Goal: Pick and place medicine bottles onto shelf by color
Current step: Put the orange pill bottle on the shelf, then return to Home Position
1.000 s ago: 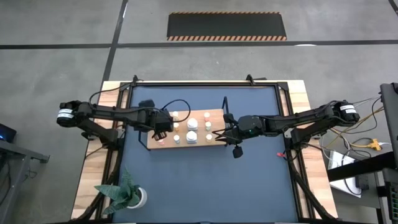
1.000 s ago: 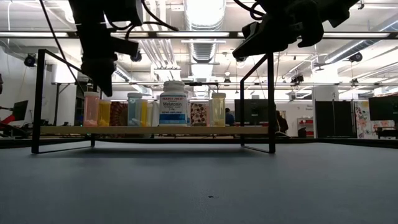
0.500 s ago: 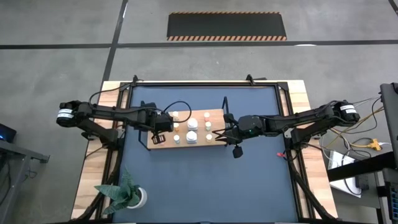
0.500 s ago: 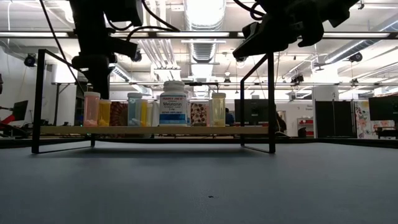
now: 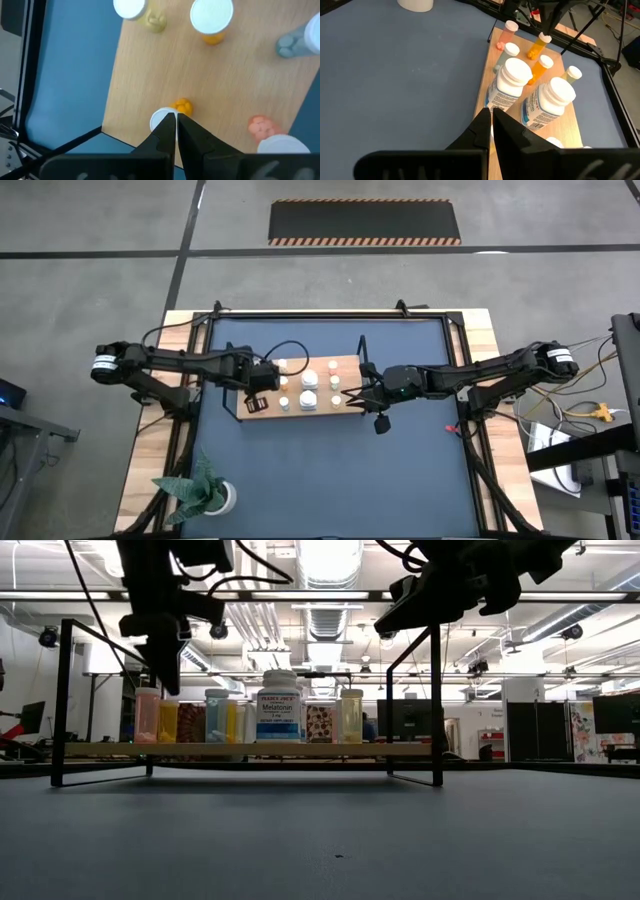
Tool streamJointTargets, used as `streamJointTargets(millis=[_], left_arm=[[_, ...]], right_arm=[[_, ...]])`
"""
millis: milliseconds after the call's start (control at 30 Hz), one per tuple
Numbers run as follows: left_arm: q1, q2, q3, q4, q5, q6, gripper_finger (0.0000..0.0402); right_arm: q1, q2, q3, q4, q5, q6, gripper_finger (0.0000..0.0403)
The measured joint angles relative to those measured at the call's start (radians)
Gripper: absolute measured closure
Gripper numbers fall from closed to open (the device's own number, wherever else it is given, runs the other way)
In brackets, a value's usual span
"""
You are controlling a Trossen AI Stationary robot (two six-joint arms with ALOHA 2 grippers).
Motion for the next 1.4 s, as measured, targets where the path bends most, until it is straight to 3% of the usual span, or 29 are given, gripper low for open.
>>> streamJointTargets(millis=[467, 600, 700, 1000, 1200, 1400], left_arm=[[-0.013, -0.006, 0.041, -0.006, -0.052, 0.005, 0.0402], [-0.089, -0.054, 0.11, 0.048, -0.06, 0.062, 0.0402], [-0.185, -0.124, 0.102, 0.216, -0.064, 0.165, 0.0402], [-0.461, -0.438, -0.17, 0.686, -0.108, 0.367, 0.0402], [-0.471, -0.657, -0.414, 0.931, -0.114, 0.488, 0.0402], [-0.471, -0.856, -0.595, 1.08, -0.114, 0.586, 0.0402]], right_arm=[[0.0, 0.0, 0.0, -0.001, -0.001, -0.02, 0.0394], [0.0, -0.008, -0.004, 0.001, -0.002, -0.05, 0.0394], [0.0, -0.039, -0.028, 0.013, -0.003, -0.064, 0.0394], [-0.052, -0.276, -0.245, 0.157, -0.01, -0.025, 0.0394], [-0.127, -0.443, -0.421, 0.27, -0.011, 0.028, 0.0394], [-0.165, -0.634, -0.563, 0.358, -0.109, 0.087, 0.0394]])
